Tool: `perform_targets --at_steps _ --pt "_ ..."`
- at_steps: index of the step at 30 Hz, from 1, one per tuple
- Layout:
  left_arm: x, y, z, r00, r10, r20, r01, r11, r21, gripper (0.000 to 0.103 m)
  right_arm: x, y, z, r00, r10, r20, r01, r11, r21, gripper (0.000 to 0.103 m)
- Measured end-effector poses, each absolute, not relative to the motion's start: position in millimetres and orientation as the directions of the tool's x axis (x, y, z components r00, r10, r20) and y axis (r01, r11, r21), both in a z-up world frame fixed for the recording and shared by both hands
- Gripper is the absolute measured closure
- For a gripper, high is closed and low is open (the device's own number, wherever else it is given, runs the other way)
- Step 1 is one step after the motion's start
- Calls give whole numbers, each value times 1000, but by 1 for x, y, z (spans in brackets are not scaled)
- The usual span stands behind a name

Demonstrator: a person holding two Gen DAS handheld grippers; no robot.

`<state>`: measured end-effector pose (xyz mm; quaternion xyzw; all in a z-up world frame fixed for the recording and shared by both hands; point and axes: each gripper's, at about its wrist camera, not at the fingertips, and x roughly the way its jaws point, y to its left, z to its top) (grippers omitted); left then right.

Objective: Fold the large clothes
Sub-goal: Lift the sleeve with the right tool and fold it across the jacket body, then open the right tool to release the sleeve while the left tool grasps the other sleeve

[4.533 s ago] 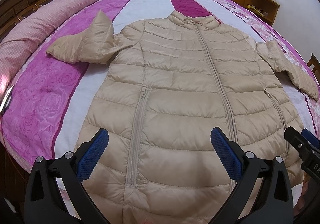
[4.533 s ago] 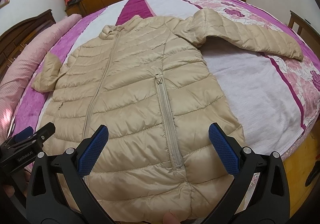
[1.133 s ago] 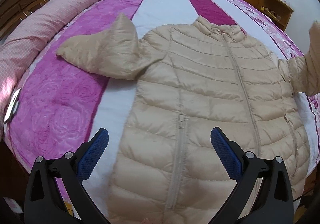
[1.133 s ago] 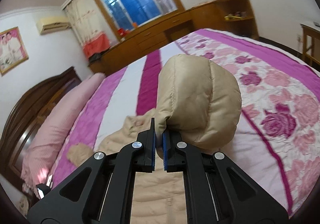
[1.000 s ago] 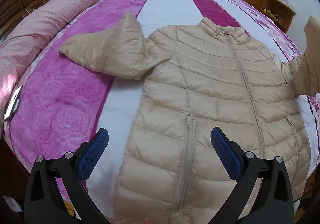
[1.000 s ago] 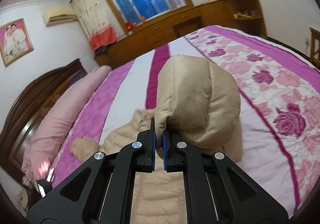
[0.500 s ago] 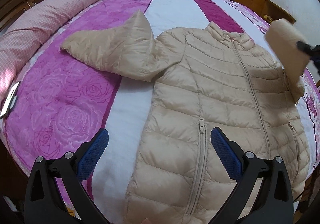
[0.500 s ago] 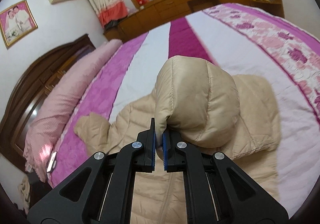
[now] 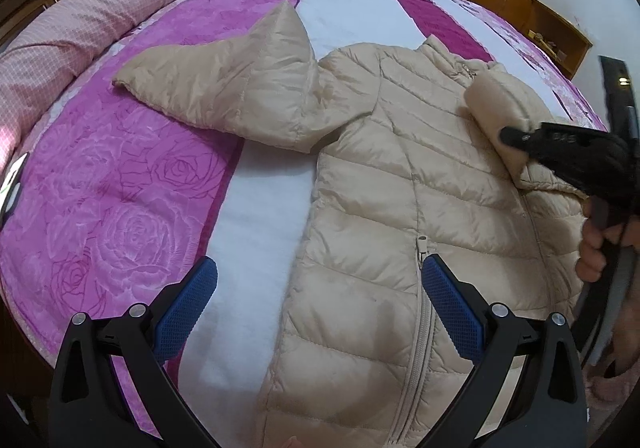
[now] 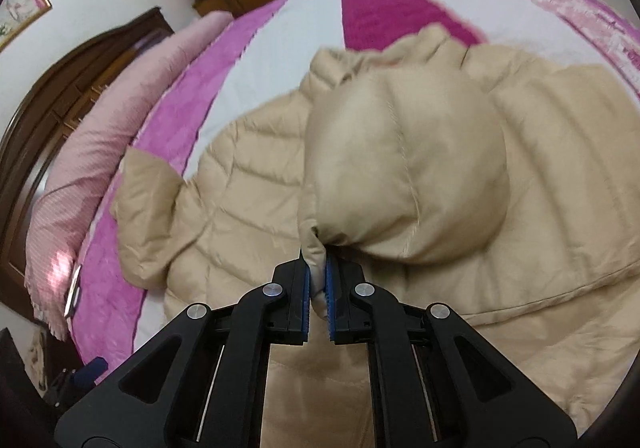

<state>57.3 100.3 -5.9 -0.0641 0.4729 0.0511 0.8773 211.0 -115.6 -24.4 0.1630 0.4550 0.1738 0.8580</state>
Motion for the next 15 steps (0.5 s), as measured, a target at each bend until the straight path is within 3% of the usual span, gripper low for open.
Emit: perform_targets --at_steps 4,9,12,15 --pt "60 98 -8 544 25 -839 -141 988 -63 5 216 -107 -42 501 447 -741 -143 887 438 88" --pt "62 92 -6 546 25 -838 -129 990 -54 5 212 -112 -41 485 522 -701 -159 841 517 52" --pt "64 86 -3 550 27 -835 -116 992 -44 5 199 -117 -22 505 510 -696 -181 851 493 36" --pt "67 80 1 551 21 -834 -104 994 -44 5 183 -132 -2 534 501 -681 -198 857 475 32"
